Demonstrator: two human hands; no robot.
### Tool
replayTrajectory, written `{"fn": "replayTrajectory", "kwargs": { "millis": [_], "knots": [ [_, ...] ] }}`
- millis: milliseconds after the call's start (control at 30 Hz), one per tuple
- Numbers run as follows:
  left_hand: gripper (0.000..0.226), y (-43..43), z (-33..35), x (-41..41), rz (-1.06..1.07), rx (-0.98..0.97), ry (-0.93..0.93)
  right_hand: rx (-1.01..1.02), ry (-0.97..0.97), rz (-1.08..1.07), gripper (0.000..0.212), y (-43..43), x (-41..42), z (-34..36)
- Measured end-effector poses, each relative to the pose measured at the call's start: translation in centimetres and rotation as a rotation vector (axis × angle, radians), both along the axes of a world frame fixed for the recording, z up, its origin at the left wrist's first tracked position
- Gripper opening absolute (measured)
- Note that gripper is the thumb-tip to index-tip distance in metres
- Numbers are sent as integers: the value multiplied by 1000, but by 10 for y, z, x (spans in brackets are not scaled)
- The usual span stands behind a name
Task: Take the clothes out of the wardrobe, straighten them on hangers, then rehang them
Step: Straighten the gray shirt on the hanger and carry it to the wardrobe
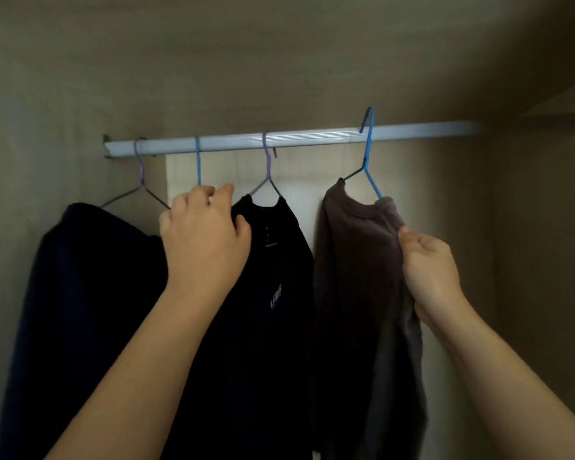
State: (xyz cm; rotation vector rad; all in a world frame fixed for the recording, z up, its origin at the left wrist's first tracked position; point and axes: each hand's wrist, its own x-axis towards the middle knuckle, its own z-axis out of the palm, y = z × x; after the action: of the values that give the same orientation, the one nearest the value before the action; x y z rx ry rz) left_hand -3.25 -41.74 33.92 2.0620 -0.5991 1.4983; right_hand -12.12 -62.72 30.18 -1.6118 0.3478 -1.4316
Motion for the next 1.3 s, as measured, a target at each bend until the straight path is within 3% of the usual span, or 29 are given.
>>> {"fn": "replayTrajectory", "kwargs": {
  "millis": [167, 567, 1000, 1167, 1300],
  "knots": [
    [37, -8, 6, 2, -101, 77, 85, -58, 47, -42, 40, -7, 19, 26],
    [37, -41, -9, -19, -592, -94, 209, -132, 231, -109, 44, -31, 26, 20],
    [49, -53, -27, -22, -638, 6, 230, -241, 346, -106, 41, -15, 17, 20],
    [61, -49, -39, -23, -650, 27, 276, -363, 372, -101, 18, -8, 3, 6],
    [71, -47, -60, -28, -675, -1, 323, -429, 398, -209, 19, 1, -14, -18]
  ]
}}
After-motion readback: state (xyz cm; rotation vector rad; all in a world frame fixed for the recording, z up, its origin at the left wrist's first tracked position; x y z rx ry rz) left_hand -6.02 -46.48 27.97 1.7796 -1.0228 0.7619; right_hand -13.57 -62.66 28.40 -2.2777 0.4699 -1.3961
